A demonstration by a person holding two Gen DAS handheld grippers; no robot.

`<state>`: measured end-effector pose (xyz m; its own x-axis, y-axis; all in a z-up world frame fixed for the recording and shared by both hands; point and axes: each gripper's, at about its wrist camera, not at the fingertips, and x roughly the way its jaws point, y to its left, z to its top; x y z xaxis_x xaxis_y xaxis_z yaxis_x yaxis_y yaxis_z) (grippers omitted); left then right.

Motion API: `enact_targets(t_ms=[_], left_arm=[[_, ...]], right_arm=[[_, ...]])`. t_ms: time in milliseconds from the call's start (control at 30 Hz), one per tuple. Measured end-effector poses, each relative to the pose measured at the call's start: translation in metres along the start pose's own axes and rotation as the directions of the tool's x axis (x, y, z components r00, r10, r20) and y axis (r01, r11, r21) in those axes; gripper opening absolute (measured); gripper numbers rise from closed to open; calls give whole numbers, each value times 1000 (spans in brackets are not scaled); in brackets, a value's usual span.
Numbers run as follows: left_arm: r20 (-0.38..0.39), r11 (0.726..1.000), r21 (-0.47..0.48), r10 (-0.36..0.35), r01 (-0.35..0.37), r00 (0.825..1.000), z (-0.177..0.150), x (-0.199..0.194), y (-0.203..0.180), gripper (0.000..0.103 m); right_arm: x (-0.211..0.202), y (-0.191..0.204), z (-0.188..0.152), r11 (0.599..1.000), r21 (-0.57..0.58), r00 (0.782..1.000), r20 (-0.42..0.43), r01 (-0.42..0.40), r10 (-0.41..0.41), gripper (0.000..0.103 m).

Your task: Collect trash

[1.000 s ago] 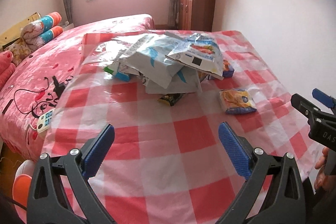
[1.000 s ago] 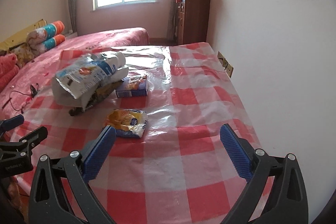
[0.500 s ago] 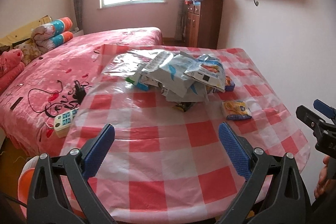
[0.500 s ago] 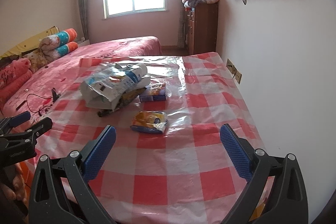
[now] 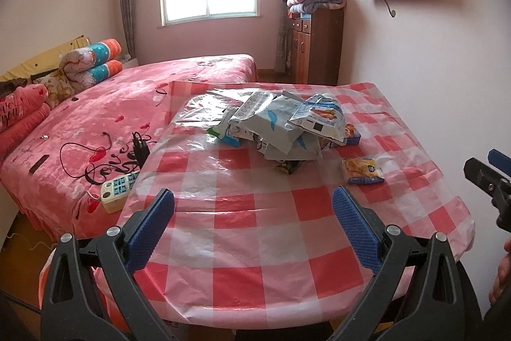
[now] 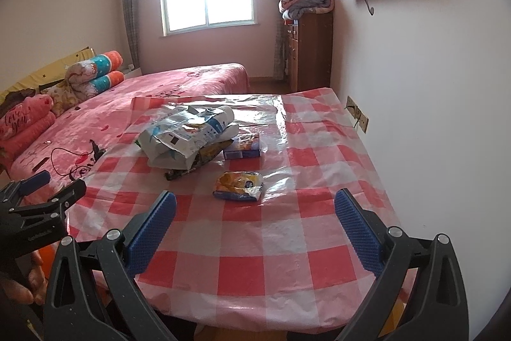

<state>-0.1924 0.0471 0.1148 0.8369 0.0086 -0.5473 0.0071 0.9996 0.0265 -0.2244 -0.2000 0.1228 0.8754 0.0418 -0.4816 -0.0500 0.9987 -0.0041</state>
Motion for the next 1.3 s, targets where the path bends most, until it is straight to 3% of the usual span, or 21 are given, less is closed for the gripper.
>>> enact_targets(t_ms=[400,733,1000,1033,1100,1300], left_arm=[[-9,1000,7,17,-16,1000,-4,1,2,100],[-51,1000,14,21,-20,998,-18,15,12,100],[-103,1000,-23,-19,17,995,-30,28,31,100],[-111,999,-30,-20,17,994,-29,31,32,100],[-125,999,-43,-26,21,992,-27,37,34,100],[-125,996,-12,-90,89,988,2,52,19,100]], right_arm=[[-11,5,-1,999,-33,1000,3,-13,13,98],[19,8,-17,997,-57,993,-109,-58,52,98],[60,-1,-22,991,-2,971,-201,-132,129,98],[64,0,-22,991,-3,970,-206,-136,133,97],[73,0,-23,989,-1,965,-218,-149,145,79],[103,-12,-24,982,64,943,-275,-175,186,78]])
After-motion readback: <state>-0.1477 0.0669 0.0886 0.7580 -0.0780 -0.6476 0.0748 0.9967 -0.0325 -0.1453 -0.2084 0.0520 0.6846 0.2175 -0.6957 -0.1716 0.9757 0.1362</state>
